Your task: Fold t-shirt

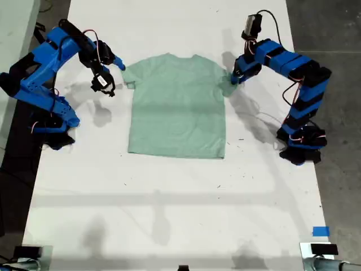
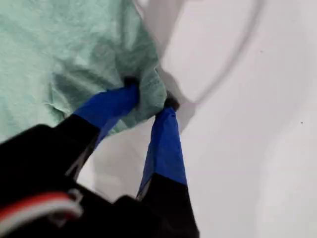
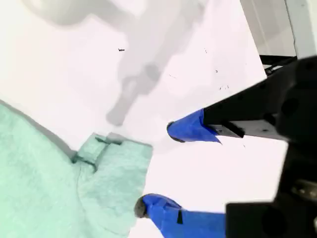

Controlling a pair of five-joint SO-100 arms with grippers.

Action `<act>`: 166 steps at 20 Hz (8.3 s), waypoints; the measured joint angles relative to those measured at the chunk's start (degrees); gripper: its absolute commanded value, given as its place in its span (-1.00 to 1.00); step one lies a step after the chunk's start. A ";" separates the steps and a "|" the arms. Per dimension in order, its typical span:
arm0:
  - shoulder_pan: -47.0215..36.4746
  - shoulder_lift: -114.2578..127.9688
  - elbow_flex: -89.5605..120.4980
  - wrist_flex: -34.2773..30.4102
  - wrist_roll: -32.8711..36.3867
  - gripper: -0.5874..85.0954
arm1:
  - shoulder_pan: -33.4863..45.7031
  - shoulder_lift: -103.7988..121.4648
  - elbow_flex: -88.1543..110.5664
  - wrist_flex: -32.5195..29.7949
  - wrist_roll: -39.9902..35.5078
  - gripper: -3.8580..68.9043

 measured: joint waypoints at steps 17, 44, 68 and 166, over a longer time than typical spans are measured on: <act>0.00 -4.13 0.00 -2.72 0.53 -0.43 | -20.83 -19.60 -42.89 4.57 21.80 -0.93; -1.58 -44.38 -29.88 -4.04 2.55 -0.34 | -25.05 4.13 -35.86 27.95 17.05 -0.56; -7.82 -47.99 -54.14 12.66 0.62 -0.99 | -26.10 41.84 1.05 24.17 20.04 -0.63; 44.91 27.16 26.54 0.53 -17.93 -0.45 | -53.09 7.29 -9.14 9.93 34.10 -0.92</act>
